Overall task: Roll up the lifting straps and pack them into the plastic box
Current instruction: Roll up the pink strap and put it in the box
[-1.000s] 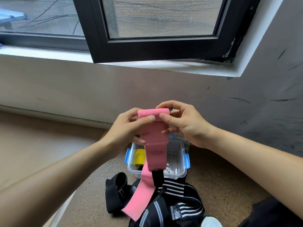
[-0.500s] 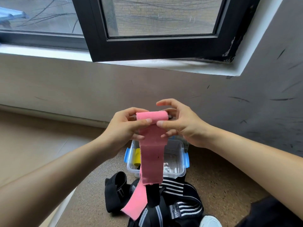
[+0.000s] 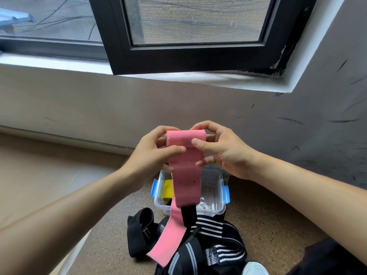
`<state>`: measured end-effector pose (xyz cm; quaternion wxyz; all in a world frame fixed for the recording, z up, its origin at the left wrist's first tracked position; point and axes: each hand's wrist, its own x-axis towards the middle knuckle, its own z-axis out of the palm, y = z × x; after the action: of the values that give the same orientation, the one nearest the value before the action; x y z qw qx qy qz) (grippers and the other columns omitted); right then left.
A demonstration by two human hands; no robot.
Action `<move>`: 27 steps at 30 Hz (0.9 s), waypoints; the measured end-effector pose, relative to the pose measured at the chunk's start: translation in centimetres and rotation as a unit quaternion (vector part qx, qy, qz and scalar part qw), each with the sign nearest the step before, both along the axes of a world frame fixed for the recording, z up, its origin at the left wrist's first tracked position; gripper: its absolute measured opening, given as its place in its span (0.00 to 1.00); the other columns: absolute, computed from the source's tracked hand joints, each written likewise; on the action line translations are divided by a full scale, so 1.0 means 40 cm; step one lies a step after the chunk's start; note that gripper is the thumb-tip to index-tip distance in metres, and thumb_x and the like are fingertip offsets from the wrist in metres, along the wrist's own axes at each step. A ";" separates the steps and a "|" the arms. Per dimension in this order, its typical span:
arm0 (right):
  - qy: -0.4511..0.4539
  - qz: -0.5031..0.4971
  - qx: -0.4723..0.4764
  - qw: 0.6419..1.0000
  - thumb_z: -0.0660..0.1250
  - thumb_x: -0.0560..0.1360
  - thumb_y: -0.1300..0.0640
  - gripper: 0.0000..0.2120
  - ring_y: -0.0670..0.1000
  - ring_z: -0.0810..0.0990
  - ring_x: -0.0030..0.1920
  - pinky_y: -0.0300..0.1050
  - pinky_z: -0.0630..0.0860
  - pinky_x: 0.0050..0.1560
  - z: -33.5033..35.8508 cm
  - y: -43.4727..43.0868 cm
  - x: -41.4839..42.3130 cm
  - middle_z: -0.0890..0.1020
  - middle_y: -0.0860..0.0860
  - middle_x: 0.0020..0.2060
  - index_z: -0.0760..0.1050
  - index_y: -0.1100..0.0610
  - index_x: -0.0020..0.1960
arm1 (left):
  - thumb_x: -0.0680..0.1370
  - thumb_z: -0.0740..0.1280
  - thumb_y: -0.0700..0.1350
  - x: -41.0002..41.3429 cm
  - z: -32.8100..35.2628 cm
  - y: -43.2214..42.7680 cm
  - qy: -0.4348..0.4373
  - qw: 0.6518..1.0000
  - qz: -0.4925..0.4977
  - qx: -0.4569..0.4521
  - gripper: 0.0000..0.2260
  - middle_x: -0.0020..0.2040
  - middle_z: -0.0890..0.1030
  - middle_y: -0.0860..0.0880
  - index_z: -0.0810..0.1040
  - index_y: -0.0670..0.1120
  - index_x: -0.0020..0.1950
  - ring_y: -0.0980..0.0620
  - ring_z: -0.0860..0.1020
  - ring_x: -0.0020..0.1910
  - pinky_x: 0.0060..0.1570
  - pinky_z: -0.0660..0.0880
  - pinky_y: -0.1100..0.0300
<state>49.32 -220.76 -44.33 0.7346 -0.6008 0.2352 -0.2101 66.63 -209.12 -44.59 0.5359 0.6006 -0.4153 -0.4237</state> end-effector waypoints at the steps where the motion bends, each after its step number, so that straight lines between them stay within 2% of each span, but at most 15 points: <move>1: -0.002 -0.002 -0.005 1.000 0.73 0.73 0.61 0.13 0.55 0.85 0.46 0.47 0.83 0.38 -0.001 -0.002 -0.001 0.81 0.59 0.49 0.77 0.55 0.56 | 0.72 0.75 0.47 0.001 0.001 0.001 0.013 1.000 -0.013 0.020 0.19 0.51 0.86 0.46 0.80 0.49 0.62 0.51 0.85 0.44 0.34 0.81 0.57; 4: -0.012 -0.009 -0.019 1.000 0.71 0.76 0.67 0.12 0.54 0.85 0.46 0.47 0.83 0.39 -0.004 -0.005 -0.003 0.82 0.57 0.46 0.77 0.55 0.56 | 0.72 0.71 0.58 0.000 0.006 0.002 0.026 0.998 -0.034 0.051 0.19 0.51 0.86 0.47 0.83 0.51 0.60 0.49 0.86 0.46 0.38 0.81 0.55; 7: -0.012 -0.003 -0.053 0.999 0.70 0.76 0.70 0.13 0.52 0.84 0.45 0.45 0.83 0.38 -0.010 -0.001 -0.003 0.83 0.55 0.45 0.78 0.55 0.56 | 0.75 0.72 0.61 -0.007 0.012 -0.001 0.034 0.997 -0.013 0.062 0.17 0.44 0.84 0.48 0.83 0.50 0.55 0.50 0.84 0.41 0.36 0.81 0.57; 10: 0.000 -0.001 -0.093 0.996 0.71 0.75 0.71 0.14 0.51 0.83 0.45 0.45 0.82 0.37 -0.013 0.003 0.002 0.81 0.57 0.48 0.78 0.56 0.56 | 0.79 0.70 0.53 -0.013 0.010 -0.003 0.042 0.998 0.006 0.055 0.11 0.44 0.82 0.47 0.83 0.48 0.55 0.53 0.81 0.39 0.33 0.79 0.61; 13: 0.013 -0.009 -0.091 0.996 0.73 0.75 0.68 0.15 0.51 0.84 0.46 0.45 0.82 0.36 -0.011 0.001 0.002 0.80 0.57 0.50 0.77 0.56 0.58 | 0.79 0.72 0.47 -0.008 0.007 -0.003 0.047 0.998 0.012 0.035 0.10 0.46 0.83 0.47 0.83 0.46 0.58 0.53 0.81 0.40 0.33 0.79 0.62; 16: 0.045 -0.007 -0.057 0.997 0.74 0.74 0.55 0.20 0.52 0.84 0.50 0.48 0.83 0.37 -0.009 -0.006 0.001 0.81 0.56 0.53 0.76 0.56 0.64 | 0.75 0.75 0.45 -0.004 0.008 -0.001 0.040 0.999 0.018 0.013 0.14 0.46 0.85 0.47 0.82 0.47 0.60 0.53 0.83 0.41 0.35 0.80 0.60; 18: 0.056 0.002 -0.036 0.998 0.71 0.73 0.46 0.23 0.52 0.84 0.48 0.48 0.83 0.38 -0.009 -0.009 0.003 0.82 0.54 0.51 0.77 0.58 0.62 | 0.75 0.75 0.42 -0.007 0.006 0.001 0.027 0.999 0.020 -0.002 0.14 0.45 0.85 0.47 0.82 0.47 0.60 0.53 0.82 0.39 0.37 0.79 0.59; 20: 0.058 0.002 -0.033 0.998 0.70 0.73 0.43 0.23 0.52 0.84 0.47 0.47 0.83 0.39 -0.009 -0.011 0.003 0.82 0.53 0.48 0.79 0.58 0.60 | 0.75 0.76 0.40 -0.013 0.001 0.001 0.020 0.999 0.020 -0.020 0.14 0.45 0.85 0.46 0.82 0.47 0.60 0.51 0.82 0.40 0.37 0.78 0.59; 23: 0.043 -0.003 -0.046 0.998 0.71 0.73 0.45 0.20 0.52 0.85 0.47 0.48 0.83 0.41 -0.009 -0.012 0.003 0.83 0.54 0.48 0.80 0.57 0.58 | 0.74 0.76 0.37 -0.019 -0.003 0.001 0.007 0.999 0.020 -0.047 0.15 0.47 0.84 0.44 0.82 0.47 0.59 0.52 0.82 0.41 0.36 0.79 0.61; 27: 0.031 -0.017 -0.081 0.996 0.74 0.71 0.53 0.18 0.53 0.85 0.46 0.46 0.83 0.39 -0.010 -0.012 0.001 0.83 0.58 0.48 0.79 0.60 0.58 | 0.74 0.75 0.31 -0.019 -0.014 0.000 -0.028 0.996 0.008 -0.083 0.17 0.47 0.83 0.46 0.81 0.47 0.58 0.53 0.81 0.43 0.38 0.80 0.60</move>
<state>49.34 -221.25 -44.74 0.6722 -0.6603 0.2505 -0.2222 65.87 -209.12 -45.14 0.5756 0.5693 -0.4588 -0.3663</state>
